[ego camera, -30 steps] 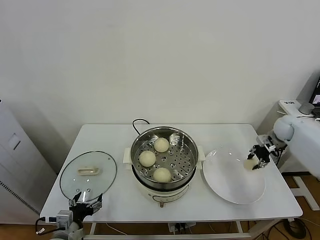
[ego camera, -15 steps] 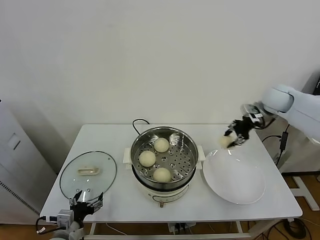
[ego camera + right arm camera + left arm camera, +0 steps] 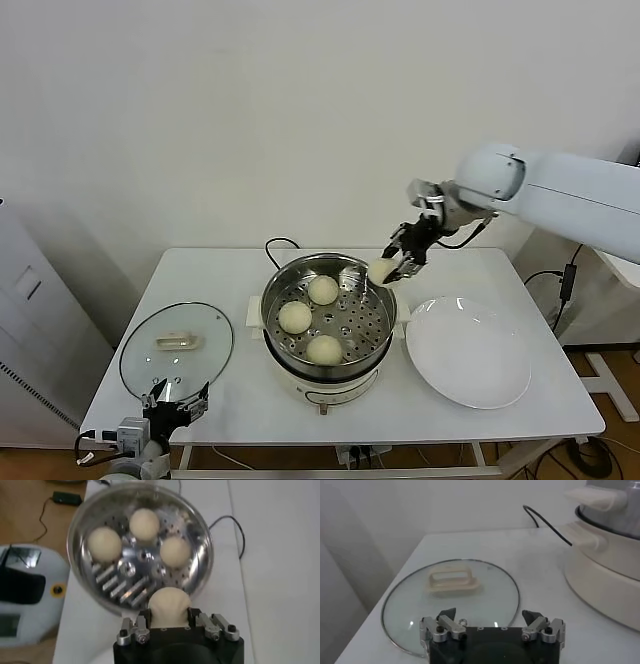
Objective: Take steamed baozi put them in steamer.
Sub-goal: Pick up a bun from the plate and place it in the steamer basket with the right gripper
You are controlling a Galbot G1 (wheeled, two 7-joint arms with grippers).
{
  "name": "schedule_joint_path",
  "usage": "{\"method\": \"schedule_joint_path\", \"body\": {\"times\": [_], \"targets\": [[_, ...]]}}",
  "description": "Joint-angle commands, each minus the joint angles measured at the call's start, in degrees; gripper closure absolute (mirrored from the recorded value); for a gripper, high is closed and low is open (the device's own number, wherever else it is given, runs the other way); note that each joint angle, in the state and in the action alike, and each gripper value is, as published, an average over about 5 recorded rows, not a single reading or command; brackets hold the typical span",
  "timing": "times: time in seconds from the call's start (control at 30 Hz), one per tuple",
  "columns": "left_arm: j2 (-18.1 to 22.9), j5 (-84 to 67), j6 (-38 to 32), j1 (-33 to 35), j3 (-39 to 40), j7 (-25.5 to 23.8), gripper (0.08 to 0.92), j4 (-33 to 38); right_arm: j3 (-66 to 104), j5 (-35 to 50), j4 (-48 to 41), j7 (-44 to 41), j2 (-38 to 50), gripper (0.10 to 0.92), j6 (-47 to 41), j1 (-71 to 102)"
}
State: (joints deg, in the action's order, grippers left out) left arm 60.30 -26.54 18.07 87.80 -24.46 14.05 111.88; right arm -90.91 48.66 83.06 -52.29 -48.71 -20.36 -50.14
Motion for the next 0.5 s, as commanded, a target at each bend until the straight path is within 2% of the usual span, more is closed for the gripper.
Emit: {"method": "schedule_joint_path", "body": {"times": [0.03, 0.5], "targets": [[0.2, 0.1, -0.1, 0.2, -0.2, 0.0, 0.177, 0.1, -2.8, 5.8, 3.4, 6.4, -4.8, 0.558, -6.7, 1.8], [0.4, 0.1, -0.2, 0.7, -0.7, 0.0, 0.177, 0.2, 0.3, 0.9, 1.0, 10.5, -5.3, 0.558, -7.7, 11.6]]}}
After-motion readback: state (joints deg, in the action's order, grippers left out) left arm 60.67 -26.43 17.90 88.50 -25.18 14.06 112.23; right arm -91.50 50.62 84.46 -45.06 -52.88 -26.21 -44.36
